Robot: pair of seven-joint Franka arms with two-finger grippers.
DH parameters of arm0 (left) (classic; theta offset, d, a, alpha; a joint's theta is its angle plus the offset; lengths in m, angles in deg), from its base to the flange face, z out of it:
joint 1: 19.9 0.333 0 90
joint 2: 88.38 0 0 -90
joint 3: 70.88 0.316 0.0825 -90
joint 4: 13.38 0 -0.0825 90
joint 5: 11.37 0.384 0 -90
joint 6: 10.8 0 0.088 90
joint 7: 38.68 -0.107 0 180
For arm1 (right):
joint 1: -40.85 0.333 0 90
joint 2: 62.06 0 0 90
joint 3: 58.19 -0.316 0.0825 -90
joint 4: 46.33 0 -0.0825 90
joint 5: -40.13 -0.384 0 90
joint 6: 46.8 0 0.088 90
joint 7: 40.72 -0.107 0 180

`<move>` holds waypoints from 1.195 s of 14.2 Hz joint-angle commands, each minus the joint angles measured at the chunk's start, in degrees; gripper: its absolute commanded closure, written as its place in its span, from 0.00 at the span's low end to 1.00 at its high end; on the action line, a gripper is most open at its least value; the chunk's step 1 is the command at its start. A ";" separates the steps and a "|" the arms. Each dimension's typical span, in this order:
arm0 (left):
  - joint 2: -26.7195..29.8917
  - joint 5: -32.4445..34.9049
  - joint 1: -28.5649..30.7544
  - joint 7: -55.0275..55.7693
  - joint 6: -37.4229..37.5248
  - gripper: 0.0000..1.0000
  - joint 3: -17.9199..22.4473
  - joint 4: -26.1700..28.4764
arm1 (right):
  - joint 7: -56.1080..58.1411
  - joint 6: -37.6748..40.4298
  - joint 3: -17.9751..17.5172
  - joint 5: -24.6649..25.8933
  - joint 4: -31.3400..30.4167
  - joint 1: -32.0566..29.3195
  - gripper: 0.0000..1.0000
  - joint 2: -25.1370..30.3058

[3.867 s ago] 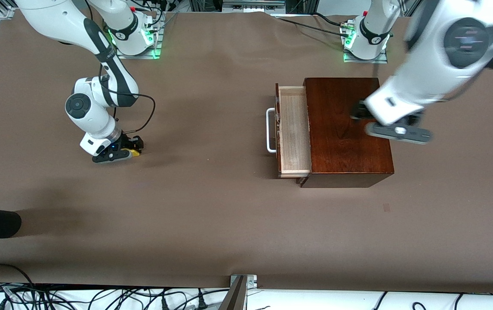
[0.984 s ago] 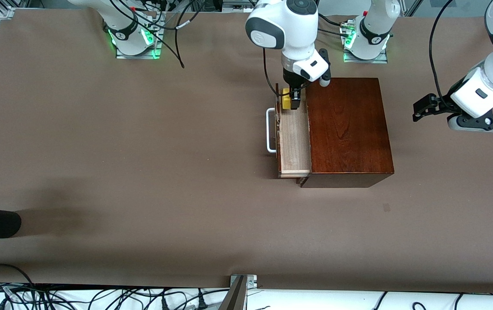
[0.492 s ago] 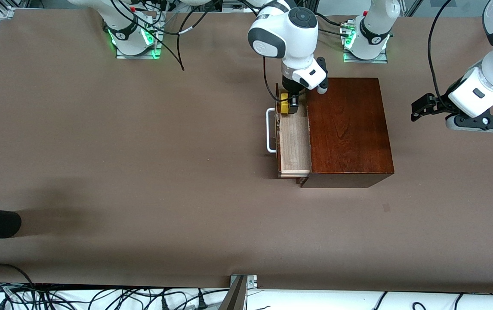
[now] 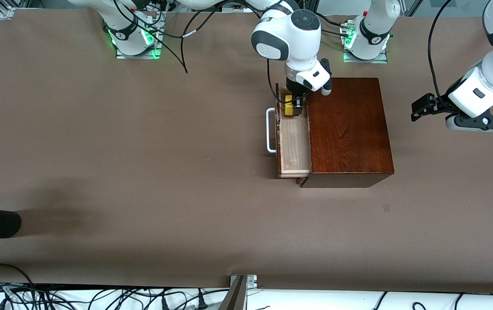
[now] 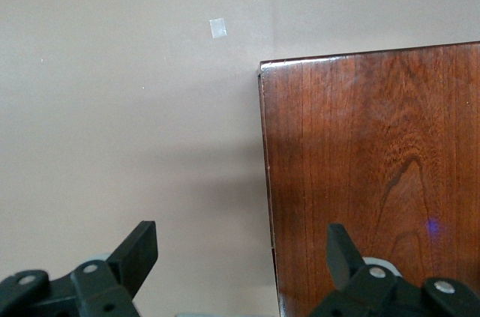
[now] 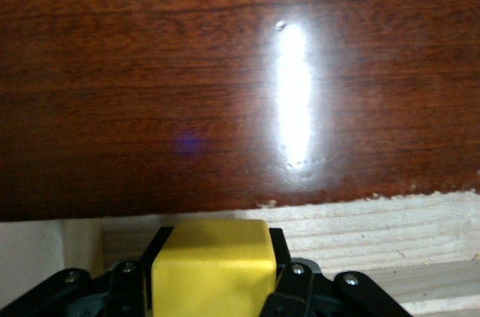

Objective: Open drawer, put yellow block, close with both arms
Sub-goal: 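Lower the cube into the drawer and open the right gripper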

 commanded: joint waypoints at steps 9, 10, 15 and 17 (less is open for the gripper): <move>0.45 -1.08 0.98 -1.25 -0.28 0.00 -0.73 -0.24 | 0.25 -1.71 2.61 1.96 2.50 0.75 1.00 -3.56; 0.45 -1.00 0.89 -1.25 -0.28 0.00 -0.73 -0.24 | 0.34 -1.80 2.70 1.96 2.50 0.75 1.00 -3.56; 0.36 -0.99 0.72 -1.16 -0.37 0.00 -0.73 -0.51 | -0.79 -2.42 3.05 2.04 2.42 0.75 0.02 -3.39; -0.17 -0.99 0.72 -1.07 -0.28 0.00 -0.73 -1.38 | -1.68 -1.89 3.05 1.87 2.50 0.67 0.00 -2.60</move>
